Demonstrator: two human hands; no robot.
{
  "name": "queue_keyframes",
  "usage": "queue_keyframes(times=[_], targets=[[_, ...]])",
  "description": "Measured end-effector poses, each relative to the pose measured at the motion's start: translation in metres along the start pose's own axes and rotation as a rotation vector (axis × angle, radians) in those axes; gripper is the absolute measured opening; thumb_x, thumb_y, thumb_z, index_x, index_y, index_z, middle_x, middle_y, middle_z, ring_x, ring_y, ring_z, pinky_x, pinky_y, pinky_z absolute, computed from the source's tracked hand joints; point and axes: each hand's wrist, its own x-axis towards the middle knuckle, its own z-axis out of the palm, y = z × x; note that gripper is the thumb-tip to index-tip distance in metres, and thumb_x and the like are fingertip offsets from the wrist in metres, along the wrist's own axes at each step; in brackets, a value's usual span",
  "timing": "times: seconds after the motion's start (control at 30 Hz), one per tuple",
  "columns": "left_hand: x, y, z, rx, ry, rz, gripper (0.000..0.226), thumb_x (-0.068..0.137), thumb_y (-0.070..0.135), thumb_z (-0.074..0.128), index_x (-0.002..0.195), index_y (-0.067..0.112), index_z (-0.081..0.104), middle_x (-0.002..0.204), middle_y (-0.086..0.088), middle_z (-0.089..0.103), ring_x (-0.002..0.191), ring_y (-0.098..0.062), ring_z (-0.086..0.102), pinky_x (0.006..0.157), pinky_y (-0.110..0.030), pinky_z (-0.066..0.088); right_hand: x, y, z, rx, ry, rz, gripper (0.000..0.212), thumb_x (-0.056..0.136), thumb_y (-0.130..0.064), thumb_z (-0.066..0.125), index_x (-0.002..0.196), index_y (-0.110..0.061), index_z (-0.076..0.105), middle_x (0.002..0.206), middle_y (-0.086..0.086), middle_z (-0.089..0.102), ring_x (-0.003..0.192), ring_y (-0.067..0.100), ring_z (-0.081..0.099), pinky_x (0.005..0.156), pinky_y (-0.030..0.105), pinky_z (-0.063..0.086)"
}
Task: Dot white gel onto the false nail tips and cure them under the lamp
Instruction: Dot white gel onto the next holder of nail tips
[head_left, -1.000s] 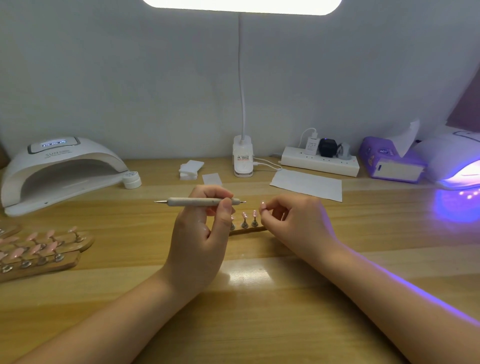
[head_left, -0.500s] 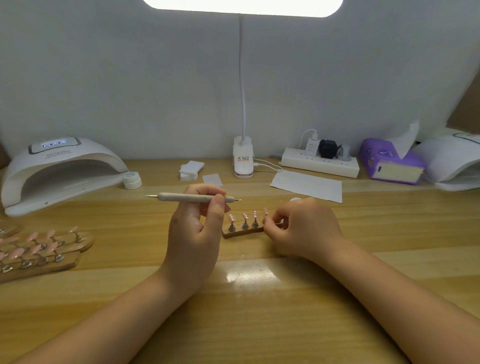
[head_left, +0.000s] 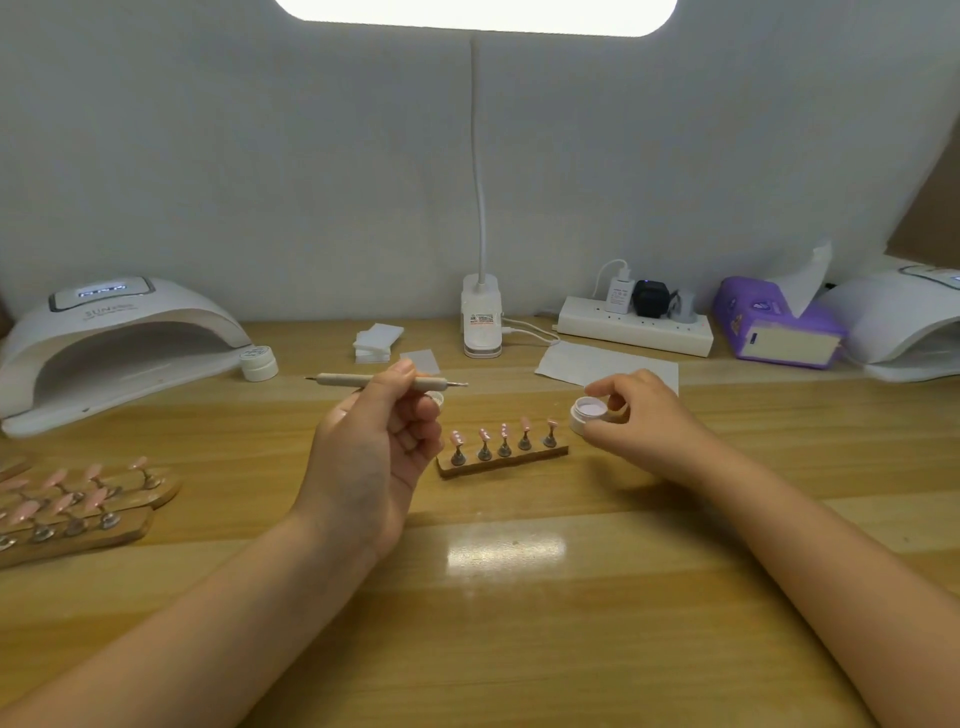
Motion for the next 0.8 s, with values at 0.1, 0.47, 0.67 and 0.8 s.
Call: queue_keyframes(times=[0.1, 0.47, 0.67, 0.8], targets=[[0.0, -0.001, -0.001, 0.021, 0.022, -0.012, 0.02, 0.092, 0.027, 0.057, 0.079, 0.013, 0.064, 0.059, 0.002, 0.058, 0.053, -0.008, 0.055, 0.055, -0.022, 0.05, 0.0, 0.001, 0.0, -0.024, 0.01, 0.016, 0.05, 0.074, -0.048, 0.07, 0.117, -0.027, 0.057, 0.109, -0.003, 0.049, 0.104, 0.016, 0.048, 0.089, 0.033, 0.046], [-0.005, -0.002, 0.004, 0.021, 0.012, -0.016, 0.022, 0.094, 0.022, 0.057, 0.077, 0.012, 0.067, 0.06, 0.001, 0.058, 0.053, -0.008, 0.056, 0.052, -0.022, 0.051, 0.004, 0.006, 0.0, -0.047, 0.092, 0.037, 0.048, 0.068, -0.056, 0.075, 0.105, -0.026, 0.063, 0.101, -0.004, 0.055, 0.09, 0.01, 0.052, 0.079, 0.031, 0.049], [-0.008, 0.0, 0.006, 0.249, -0.002, 0.149, 0.025, 0.094, 0.023, 0.056, 0.076, 0.016, 0.073, 0.066, 0.001, 0.065, 0.062, -0.009, 0.06, 0.059, -0.023, 0.051, -0.002, -0.009, -0.004, 0.076, 0.174, -0.048, 0.034, 0.069, -0.044, 0.079, 0.092, -0.029, 0.058, 0.097, -0.007, 0.057, 0.085, 0.008, 0.053, 0.07, 0.028, 0.048], [-0.013, 0.006, 0.01, 0.565, -0.061, 0.456, 0.013, 0.093, 0.021, 0.058, 0.092, 0.011, 0.066, 0.072, 0.006, 0.069, 0.07, -0.005, 0.066, 0.064, -0.016, 0.052, -0.016, -0.047, -0.008, 0.161, 0.201, -0.215, 0.035, 0.068, -0.035, 0.081, 0.089, -0.031, 0.053, 0.086, -0.014, 0.06, 0.078, 0.006, 0.058, 0.061, 0.02, 0.046]])
